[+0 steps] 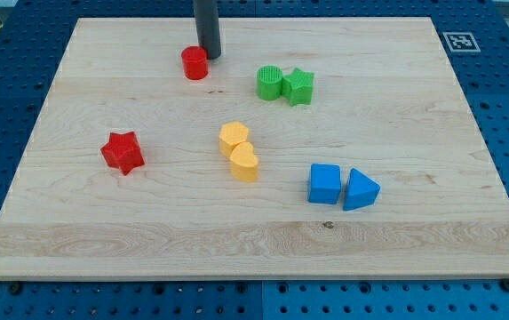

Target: Push the red circle towards center left

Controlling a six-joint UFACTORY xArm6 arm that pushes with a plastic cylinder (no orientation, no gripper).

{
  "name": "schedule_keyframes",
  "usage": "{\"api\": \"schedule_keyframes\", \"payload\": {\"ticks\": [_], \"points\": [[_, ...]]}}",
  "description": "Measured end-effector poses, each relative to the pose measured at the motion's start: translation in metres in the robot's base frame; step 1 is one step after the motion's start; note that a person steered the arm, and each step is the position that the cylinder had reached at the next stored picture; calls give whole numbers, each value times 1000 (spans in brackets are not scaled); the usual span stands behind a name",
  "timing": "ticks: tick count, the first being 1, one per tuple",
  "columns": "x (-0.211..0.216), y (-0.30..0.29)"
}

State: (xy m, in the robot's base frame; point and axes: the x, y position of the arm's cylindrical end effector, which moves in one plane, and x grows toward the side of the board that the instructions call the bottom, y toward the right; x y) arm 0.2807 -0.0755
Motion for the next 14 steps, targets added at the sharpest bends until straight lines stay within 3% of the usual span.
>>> {"api": "schedule_keyframes", "payload": {"ticks": [11, 14], "points": [[17, -31], [57, -20]]}}
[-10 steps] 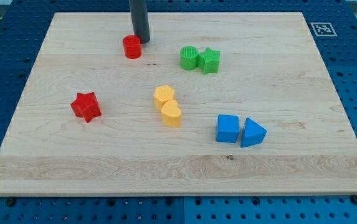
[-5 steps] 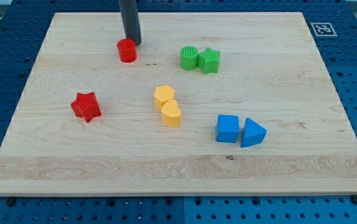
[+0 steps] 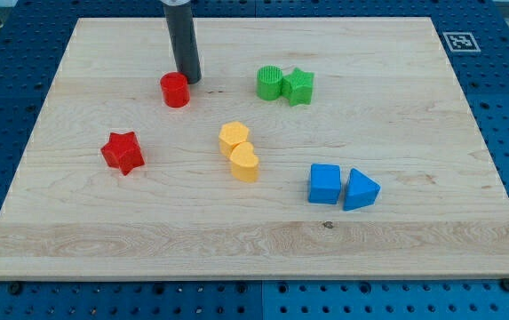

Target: Push the red circle towards center left

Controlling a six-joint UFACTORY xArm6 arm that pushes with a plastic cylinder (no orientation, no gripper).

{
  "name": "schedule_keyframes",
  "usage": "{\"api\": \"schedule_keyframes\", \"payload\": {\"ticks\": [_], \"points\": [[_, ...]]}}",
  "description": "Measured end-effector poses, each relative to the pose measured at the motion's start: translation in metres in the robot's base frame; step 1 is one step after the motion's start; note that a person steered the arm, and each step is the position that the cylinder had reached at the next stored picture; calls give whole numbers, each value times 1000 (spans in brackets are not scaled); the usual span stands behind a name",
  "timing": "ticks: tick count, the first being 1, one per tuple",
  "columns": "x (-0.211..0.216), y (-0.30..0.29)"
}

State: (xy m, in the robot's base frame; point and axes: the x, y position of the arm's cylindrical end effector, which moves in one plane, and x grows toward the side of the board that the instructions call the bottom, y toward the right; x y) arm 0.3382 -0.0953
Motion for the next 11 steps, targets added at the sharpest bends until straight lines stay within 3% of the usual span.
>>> {"api": "schedule_keyframes", "payload": {"ticks": [2, 11], "points": [[15, 18], [17, -42]]}}
